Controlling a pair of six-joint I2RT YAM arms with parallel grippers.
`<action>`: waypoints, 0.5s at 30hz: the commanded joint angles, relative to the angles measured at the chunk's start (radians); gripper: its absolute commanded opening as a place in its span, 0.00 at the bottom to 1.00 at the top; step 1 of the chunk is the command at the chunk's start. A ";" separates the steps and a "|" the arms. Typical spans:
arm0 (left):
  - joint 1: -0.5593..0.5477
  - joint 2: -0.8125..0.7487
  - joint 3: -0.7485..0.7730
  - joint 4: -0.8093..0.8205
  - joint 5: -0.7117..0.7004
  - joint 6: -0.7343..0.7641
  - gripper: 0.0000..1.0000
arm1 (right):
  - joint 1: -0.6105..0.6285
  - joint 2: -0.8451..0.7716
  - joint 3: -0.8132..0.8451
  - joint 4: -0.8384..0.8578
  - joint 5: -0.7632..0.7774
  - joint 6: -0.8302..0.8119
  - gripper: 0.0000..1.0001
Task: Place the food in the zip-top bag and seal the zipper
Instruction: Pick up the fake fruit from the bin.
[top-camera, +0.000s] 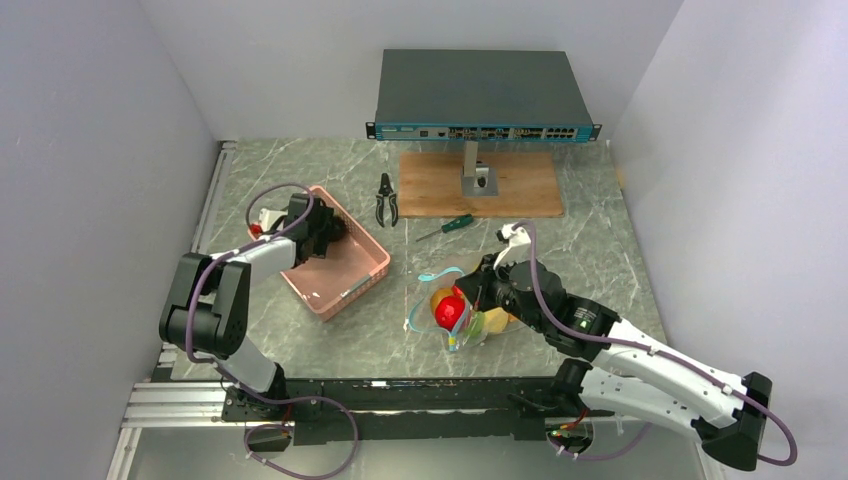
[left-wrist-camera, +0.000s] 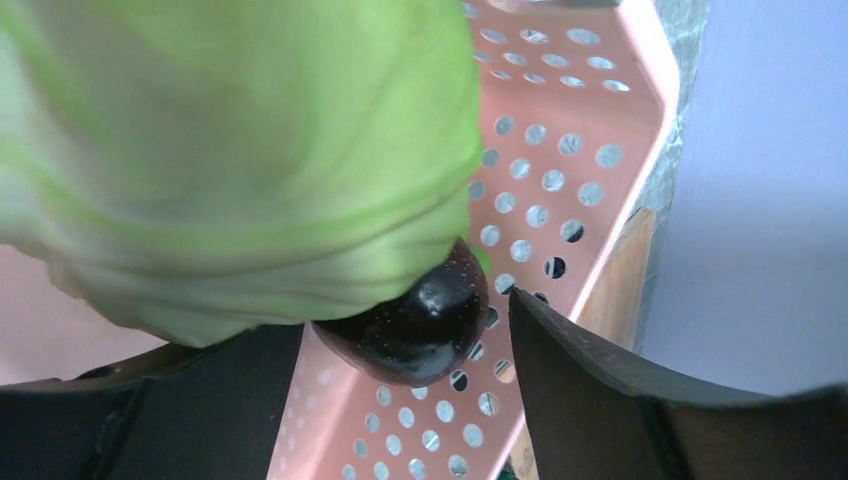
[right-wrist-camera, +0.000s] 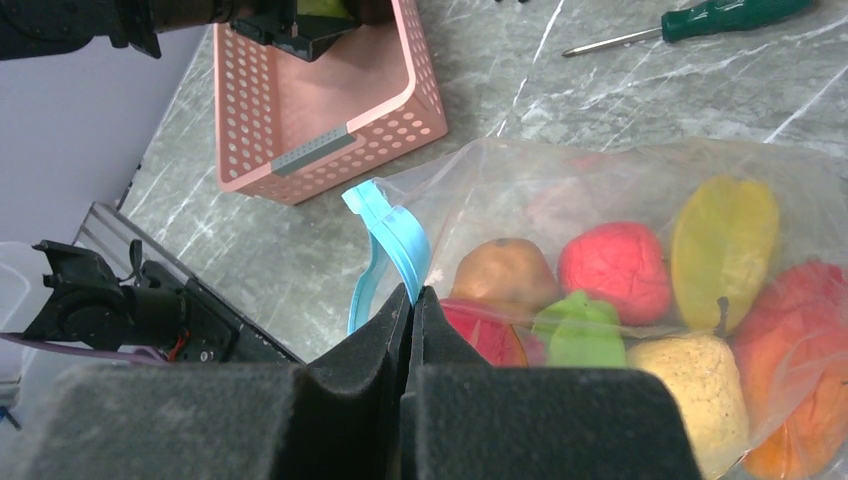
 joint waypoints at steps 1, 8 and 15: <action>-0.002 -0.004 -0.055 0.096 -0.037 -0.082 0.76 | 0.003 -0.015 0.044 0.031 0.015 0.008 0.00; -0.002 0.017 -0.067 0.146 -0.022 -0.040 0.77 | 0.003 0.011 0.071 0.018 0.013 -0.004 0.00; -0.002 -0.045 -0.132 0.245 -0.025 0.064 0.49 | 0.003 0.004 0.037 0.037 0.006 0.018 0.00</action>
